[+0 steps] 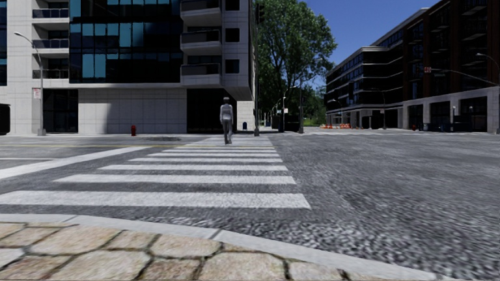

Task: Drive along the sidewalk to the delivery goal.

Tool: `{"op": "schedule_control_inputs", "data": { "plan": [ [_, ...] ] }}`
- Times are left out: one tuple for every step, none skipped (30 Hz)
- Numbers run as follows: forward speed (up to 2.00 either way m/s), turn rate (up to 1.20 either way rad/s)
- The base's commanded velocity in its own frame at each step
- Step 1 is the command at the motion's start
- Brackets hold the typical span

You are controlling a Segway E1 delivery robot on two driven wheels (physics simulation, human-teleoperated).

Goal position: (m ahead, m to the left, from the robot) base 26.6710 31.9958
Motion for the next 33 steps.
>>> {"op": "schedule_control_inputs", "data": {
  "plan": [
    [2.00, 0.00],
    [2.00, 0.00],
    [2.00, 0.00],
    [2.00, 0.00],
    [2.00, 0.00],
    [2.00, 0.00],
    [2.00, 0.00],
    [2.00, 0.00],
    [2.00, 0.00],
    [2.00, 0.00],
    [2.00, 0.00],
    [2.00, 0.00],
    [2.00, 0.00],
    [2.00, 0.00],
    [2.00, 0.00],
    [2.00, 0.00],
    [2.00, 0.00],
    [2.00, 0.00],
    [2.00, 0.00],
    [2.00, 0.00],
    [2.00, 0.00],
    [2.00, 0.00],
    [2.00, 0.00],
    [2.00, 0.00],
    [2.00, 0.00],
    [2.00, 0.00],
    [2.00, 0.00],
    [2.00, 0.00],
    [2.00, 0.00],
    [2.00, 0.00],
    [2.00, 0.00],
    [2.00, 0.00],
    [2.00, 0.00]
  ]
}}
